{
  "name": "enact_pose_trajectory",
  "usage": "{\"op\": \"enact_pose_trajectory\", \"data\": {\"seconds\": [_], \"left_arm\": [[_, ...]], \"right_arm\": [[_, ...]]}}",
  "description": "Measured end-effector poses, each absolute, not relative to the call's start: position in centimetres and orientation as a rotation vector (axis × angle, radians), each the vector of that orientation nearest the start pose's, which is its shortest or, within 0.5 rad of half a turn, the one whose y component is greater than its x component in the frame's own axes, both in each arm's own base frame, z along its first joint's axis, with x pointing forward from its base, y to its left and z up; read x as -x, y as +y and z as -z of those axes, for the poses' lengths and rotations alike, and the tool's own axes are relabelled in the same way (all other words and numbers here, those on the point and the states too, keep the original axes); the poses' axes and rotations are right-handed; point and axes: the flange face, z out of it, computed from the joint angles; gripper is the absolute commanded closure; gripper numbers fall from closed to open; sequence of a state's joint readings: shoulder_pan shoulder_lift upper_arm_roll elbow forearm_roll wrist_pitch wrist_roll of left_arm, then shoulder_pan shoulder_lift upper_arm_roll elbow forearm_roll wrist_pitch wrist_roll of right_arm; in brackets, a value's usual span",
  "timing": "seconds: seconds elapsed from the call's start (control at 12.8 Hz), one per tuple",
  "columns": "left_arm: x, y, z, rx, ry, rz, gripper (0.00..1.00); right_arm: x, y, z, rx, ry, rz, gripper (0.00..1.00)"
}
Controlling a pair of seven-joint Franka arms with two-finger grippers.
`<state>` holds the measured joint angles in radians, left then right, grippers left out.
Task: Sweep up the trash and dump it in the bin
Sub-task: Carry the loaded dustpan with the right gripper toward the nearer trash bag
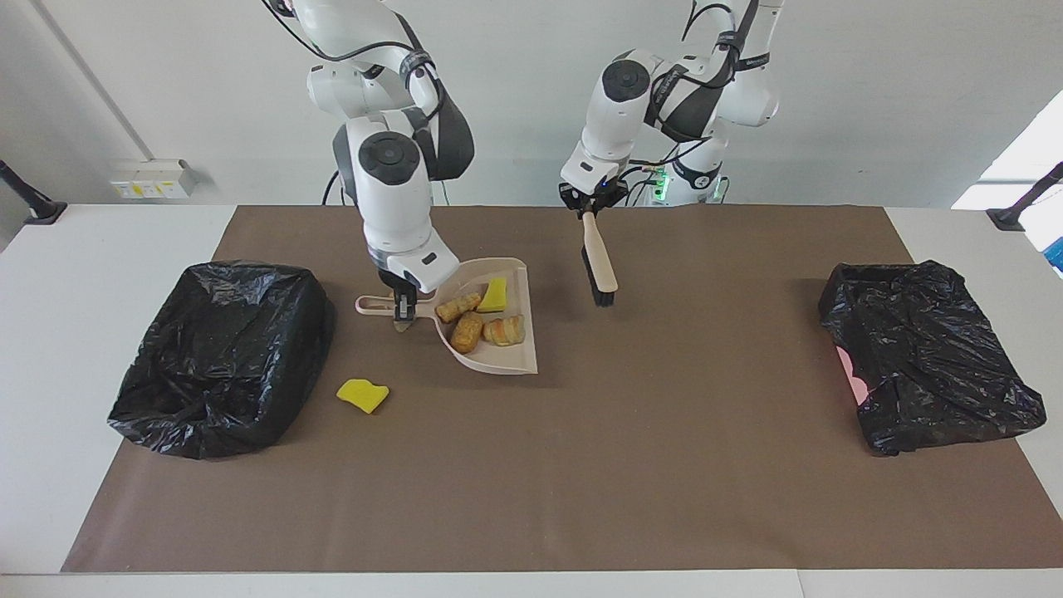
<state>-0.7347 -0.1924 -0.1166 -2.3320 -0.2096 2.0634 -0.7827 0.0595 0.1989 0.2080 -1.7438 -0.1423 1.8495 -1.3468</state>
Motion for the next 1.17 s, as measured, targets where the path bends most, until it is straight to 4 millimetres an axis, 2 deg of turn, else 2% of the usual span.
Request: {"op": "enact_pose_trajectory", "data": {"seconds": [0.23,0.31,0.47,0.86,1.09,1.17], "left_arm": [[-27.4,-38.9,-38.1,3.181,-0.069,-0.251,1.0],[-27.3,-39.8,-36.9,3.191,-0.089,-0.235,1.0],[-27.5,-40.3,-35.1,3.185,-0.106,-0.24,1.0],[-27.5,-40.1,-34.3,3.171,-0.107,-0.255,1.0],[-27.0,-40.2,-33.8,3.163,-0.083,-0.263,1.0],[-26.7,-40.2,-33.3,3.153,-0.075,-0.273,0.94]], "right_arm": [[-60.3,8.6,-46.6,-2.085,2.33,0.206,1.0],[-60.6,6.6,-47.1,-2.081,2.344,0.214,1.0],[-60.9,3.0,-48.1,-2.063,2.372,0.216,1.0],[-60.9,-7.1,-49.9,-2.035,2.411,0.197,1.0],[-60.3,-12.6,-50.5,-2.093,2.355,0.183,1.0],[-60.0,-14.3,-51.0,-2.122,2.319,0.175,1.0]]}}
